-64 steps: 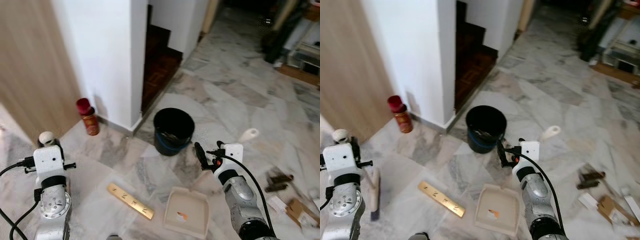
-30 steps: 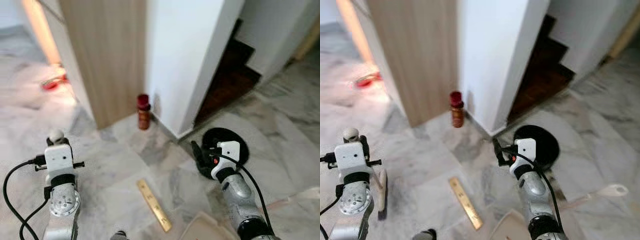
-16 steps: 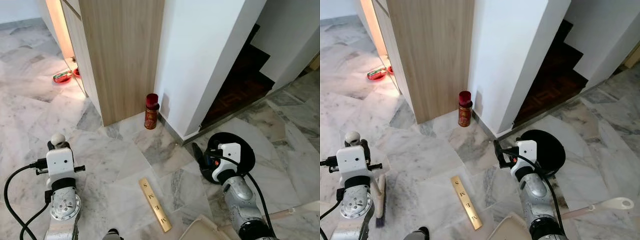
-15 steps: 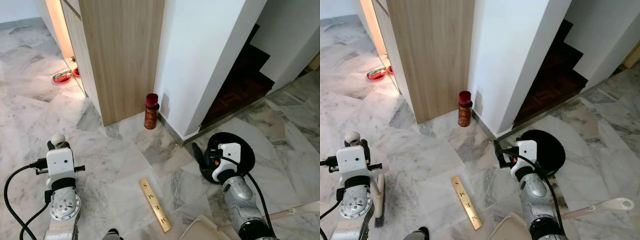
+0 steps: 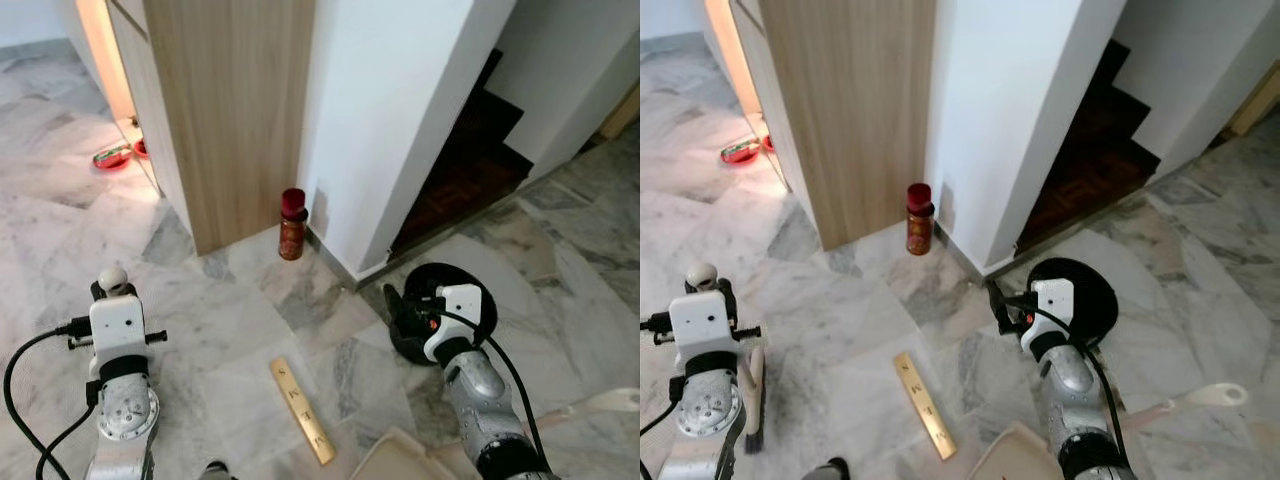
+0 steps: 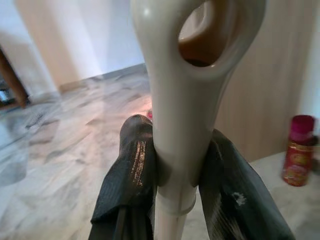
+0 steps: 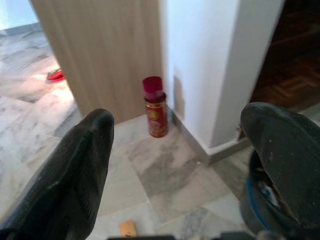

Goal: Sweep floor

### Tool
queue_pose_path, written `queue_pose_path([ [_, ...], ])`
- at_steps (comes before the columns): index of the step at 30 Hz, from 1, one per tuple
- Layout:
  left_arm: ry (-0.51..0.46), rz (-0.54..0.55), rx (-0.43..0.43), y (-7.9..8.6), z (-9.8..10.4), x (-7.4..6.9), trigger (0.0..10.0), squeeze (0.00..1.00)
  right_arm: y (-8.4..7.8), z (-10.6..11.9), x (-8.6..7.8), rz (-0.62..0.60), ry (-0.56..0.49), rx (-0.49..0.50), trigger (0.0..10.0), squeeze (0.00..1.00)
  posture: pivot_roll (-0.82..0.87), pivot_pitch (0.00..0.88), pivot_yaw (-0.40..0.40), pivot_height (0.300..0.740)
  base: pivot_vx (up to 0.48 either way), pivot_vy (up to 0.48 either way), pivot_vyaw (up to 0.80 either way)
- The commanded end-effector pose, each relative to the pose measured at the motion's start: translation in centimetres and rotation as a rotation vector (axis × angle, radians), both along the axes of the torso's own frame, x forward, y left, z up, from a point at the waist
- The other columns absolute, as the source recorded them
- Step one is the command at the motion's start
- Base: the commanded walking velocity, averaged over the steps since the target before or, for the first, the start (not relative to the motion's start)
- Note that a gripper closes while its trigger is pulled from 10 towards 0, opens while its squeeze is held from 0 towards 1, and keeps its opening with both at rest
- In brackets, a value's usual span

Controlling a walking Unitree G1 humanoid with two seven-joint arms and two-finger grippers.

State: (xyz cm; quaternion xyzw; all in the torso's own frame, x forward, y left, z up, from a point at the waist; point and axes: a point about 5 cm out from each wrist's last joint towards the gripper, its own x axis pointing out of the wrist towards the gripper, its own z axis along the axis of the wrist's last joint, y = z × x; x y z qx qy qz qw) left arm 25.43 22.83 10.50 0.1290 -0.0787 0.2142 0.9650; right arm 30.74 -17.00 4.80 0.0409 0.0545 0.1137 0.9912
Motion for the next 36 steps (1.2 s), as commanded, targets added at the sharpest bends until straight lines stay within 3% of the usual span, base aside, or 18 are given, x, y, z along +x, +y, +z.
queue_pose_path([
  [1, -0.039, -0.01, 0.028, -0.15, 0.72, 0.11, 10.0, 0.0, -0.3, -0.17, -0.05, -0.013, 0.014, 0.006, 10.0, 0.0, 0.13, 0.109, -0.141, 0.74, 0.0, -0.244, -0.73],
  [8, -0.041, -0.009, 0.03, -0.03, 0.78, 0.21, 10.0, 0.0, -0.28, -0.16, -0.09, -0.016, 0.009, -0.001, 10.0, 0.0, 0.13, 0.107, -0.141, 0.74, 0.0, -0.138, -0.67],
  [36, -0.038, 0.001, 0.034, 0.26, 0.75, 0.05, 10.0, 0.0, -0.1, -0.22, -0.17, -0.015, 0.005, 0.008, 10.0, 0.0, 0.13, 0.12, -0.145, 0.74, 0.0, -0.009, 0.0],
])
